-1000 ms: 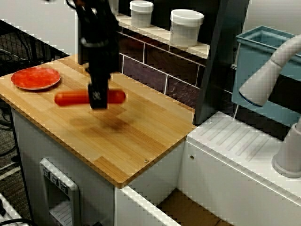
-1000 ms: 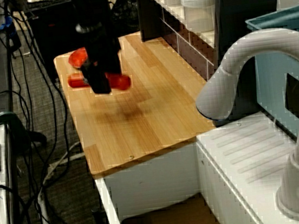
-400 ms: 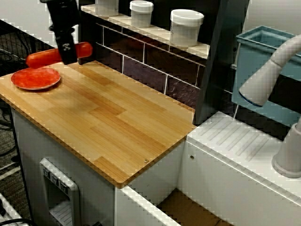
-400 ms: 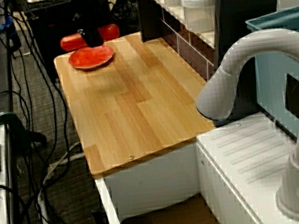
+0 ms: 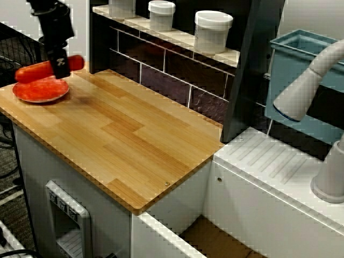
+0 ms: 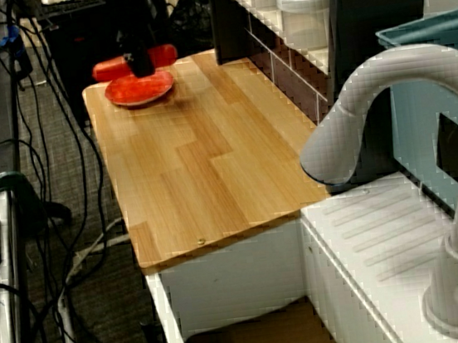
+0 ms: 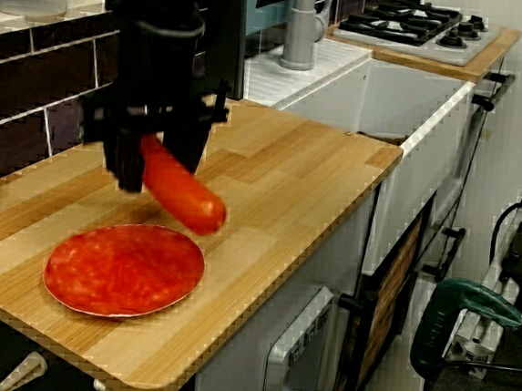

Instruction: Put the object on the plate

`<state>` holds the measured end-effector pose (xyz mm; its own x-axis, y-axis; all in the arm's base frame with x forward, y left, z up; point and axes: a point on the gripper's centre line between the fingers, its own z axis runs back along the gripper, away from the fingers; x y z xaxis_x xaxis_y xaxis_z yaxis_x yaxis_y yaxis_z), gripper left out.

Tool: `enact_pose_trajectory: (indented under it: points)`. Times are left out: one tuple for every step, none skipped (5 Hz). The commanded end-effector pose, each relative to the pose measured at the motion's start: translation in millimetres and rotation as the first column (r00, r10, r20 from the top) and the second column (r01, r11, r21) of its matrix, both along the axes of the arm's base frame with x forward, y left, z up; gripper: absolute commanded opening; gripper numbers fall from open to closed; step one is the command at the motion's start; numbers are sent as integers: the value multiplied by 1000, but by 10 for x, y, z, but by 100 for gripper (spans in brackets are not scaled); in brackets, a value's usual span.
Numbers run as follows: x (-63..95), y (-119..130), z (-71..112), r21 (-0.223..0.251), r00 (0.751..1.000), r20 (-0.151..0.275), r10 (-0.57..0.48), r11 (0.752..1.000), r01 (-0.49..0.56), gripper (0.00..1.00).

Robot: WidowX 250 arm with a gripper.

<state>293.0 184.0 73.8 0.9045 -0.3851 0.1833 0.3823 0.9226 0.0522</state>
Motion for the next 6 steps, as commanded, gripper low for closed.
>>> enact_pose_trajectory:
  points:
    - [-333,399,61,8,999,33,38,999,-38,0]
    - [-401,428,64,3,999,33,40,999,-41,0]
    - [-394,445,-15,4,997,22,70,998,-70,0]
    - [-318,429,-80,-9,997,16,80,997,-80,0]
    - [-204,413,-157,-4,995,11,99,995,-99,0]
    - [-111,394,-232,10,993,-3,120,993,-120,100]
